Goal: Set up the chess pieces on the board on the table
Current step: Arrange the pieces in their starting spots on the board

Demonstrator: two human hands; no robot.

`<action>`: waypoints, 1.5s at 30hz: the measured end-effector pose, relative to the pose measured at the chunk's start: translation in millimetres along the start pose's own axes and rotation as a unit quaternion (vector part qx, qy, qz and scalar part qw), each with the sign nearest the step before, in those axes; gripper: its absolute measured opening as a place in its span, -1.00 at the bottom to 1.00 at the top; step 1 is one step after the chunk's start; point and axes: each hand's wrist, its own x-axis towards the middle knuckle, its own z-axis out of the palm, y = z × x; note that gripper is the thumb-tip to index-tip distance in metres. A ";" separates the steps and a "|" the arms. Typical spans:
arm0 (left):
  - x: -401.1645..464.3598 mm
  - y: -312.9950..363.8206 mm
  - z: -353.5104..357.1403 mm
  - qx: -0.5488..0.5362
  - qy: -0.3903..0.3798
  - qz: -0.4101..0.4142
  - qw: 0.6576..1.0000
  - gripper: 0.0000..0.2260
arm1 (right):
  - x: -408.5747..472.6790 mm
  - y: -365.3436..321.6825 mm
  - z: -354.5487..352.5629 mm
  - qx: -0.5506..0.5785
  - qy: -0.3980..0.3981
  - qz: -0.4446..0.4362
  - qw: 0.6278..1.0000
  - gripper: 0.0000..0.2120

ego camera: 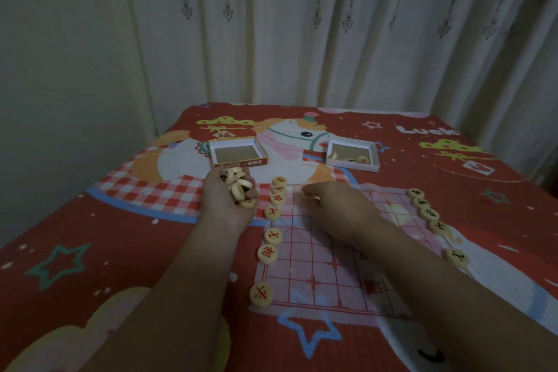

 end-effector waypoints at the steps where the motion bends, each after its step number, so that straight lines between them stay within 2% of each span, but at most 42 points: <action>1: -0.4 0.2 0.1 0.000 0.000 0.000 1.000 -0.81 | 0.7 -0.7 0.2 -0.014 -0.006 -0.002 1.000 -0.66; 4: -1.4 -0.1 0.7 0.004 -0.001 -0.001 1.000 -0.80 | 0.2 2.1 1.6 -0.002 0.003 0.003 1.000 -0.69; 6: -1.9 -0.2 1.4 0.004 0.005 0.001 1.000 -0.81 | -3.2 3.1 0.4 0.098 0.078 0.028 0.992 -0.72; 8: -2.0 -0.5 1.6 0.002 0.006 0.001 1.000 -0.81 | -8.7 1.1 -3.4 0.274 0.156 0.074 0.946 -0.80; 9: -1.9 -0.5 1.8 0.002 0.005 0.000 1.000 -0.81 | -11.0 0.4 -6.9 0.354 0.160 0.100 0.916 -0.82; 10: -1.5 -0.3 1.6 0.001 0.005 0.000 1.000 -0.81 | -13.8 -0.5 -10.6 0.403 0.136 0.120 0.897 -0.83; 11: -1.3 -0.3 1.1 0.002 0.005 -0.001 1.000 -0.82 | -18.5 -1.7 -14.7 0.422 0.096 0.124 0.893 -0.86; 14: -0.6 -0.2 0.7 0.009 0.001 -0.002 1.000 -0.84 | -31.8 0.2 -18.7 0.333 -0.009 0.041 0.942 -0.83; 17: -0.5 -0.2 0.5 0.009 -0.003 0.000 1.000 -0.84 | -43.4 -2.1 -15.2 0.197 -0.055 -0.031 0.978 -0.78; 20: -1.1 -0.5 0.4 0.014 -0.006 0.000 1.000 -0.83 | -45.3 -5.0 -10.7 0.183 -0.070 -0.064 0.979 -0.68; 25: -1.6 0.1 0.0 0.010 -0.004 -0.009 1.000 -0.83 | -45.5 4.3 -12.9 0.246 -0.101 -0.052 0.963 -0.63; 33: -1.7 -0.3 1.1 0.016 -0.001 -0.004 1.000 -0.84 | -45.3 8.9 -19.3 0.172 -0.091 -0.034 0.980 -0.72; 38: -0.6 0.1 0.1 0.023 -0.003 -0.001 1.000 -0.88 | -46.9 9.0 -21.0 0.209 -0.114 -0.024 0.971 -0.89; 42: -1.0 -0.1 -0.1 0.024 -0.006 -0.001 1.000 -0.88 | -49.0 7.2 -22.2 0.218 -0.120 -0.037 0.968 -0.86; 45: -0.8 0.0 0.1 0.022 -0.002 -0.002 1.000 -0.88 | -52.9 8.3 -33.5 0.214 -0.159 -0.069 0.961 -0.85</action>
